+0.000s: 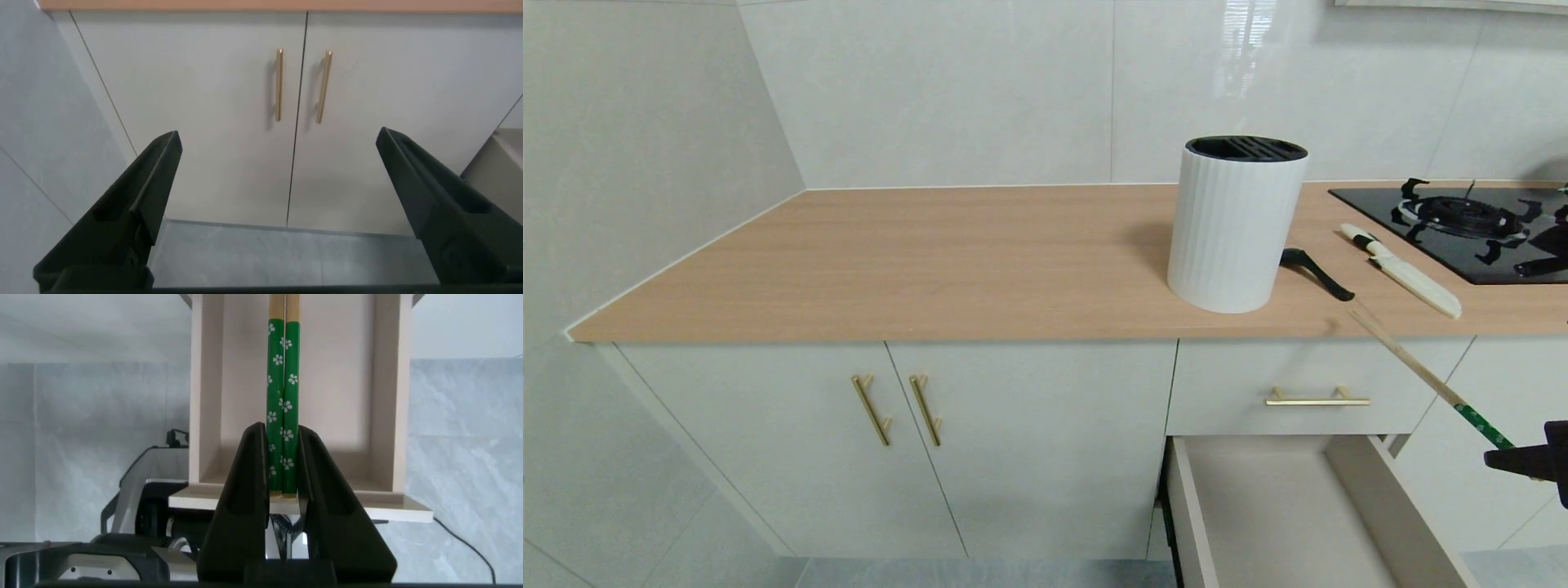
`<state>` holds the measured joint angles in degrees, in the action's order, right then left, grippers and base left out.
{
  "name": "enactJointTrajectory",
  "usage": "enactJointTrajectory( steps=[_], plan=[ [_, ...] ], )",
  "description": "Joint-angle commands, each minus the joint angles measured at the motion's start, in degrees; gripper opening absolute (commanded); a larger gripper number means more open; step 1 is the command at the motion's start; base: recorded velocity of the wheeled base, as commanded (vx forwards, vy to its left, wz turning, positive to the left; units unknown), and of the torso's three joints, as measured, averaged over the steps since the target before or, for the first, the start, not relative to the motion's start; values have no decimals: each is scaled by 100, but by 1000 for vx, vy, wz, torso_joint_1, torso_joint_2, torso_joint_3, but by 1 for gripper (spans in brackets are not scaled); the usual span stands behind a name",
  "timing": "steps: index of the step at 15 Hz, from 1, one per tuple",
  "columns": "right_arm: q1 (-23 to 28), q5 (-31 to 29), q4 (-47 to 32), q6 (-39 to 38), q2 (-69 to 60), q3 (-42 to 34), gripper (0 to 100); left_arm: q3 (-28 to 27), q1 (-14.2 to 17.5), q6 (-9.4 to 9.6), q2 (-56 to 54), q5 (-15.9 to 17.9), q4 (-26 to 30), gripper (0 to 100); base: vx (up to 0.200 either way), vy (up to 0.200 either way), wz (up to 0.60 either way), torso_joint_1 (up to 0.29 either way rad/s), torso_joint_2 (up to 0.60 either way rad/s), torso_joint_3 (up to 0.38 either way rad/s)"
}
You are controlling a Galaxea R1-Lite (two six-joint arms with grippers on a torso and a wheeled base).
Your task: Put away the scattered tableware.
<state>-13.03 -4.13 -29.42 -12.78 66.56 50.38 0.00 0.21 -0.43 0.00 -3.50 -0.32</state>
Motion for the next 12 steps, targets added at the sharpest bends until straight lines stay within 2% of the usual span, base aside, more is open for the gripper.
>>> enactJointTrajectory(
  steps=[1,12],
  plan=[
    [2,0,-3,3,68,-11,0,0,6,-1,9,-2,-3,100,0,0,0,-163,432,261],
    [-437,-9,147,3,279,-310,0,0,-3,-1,9,-2,-3,100,0,0,0,-152,464,307]
  ],
)
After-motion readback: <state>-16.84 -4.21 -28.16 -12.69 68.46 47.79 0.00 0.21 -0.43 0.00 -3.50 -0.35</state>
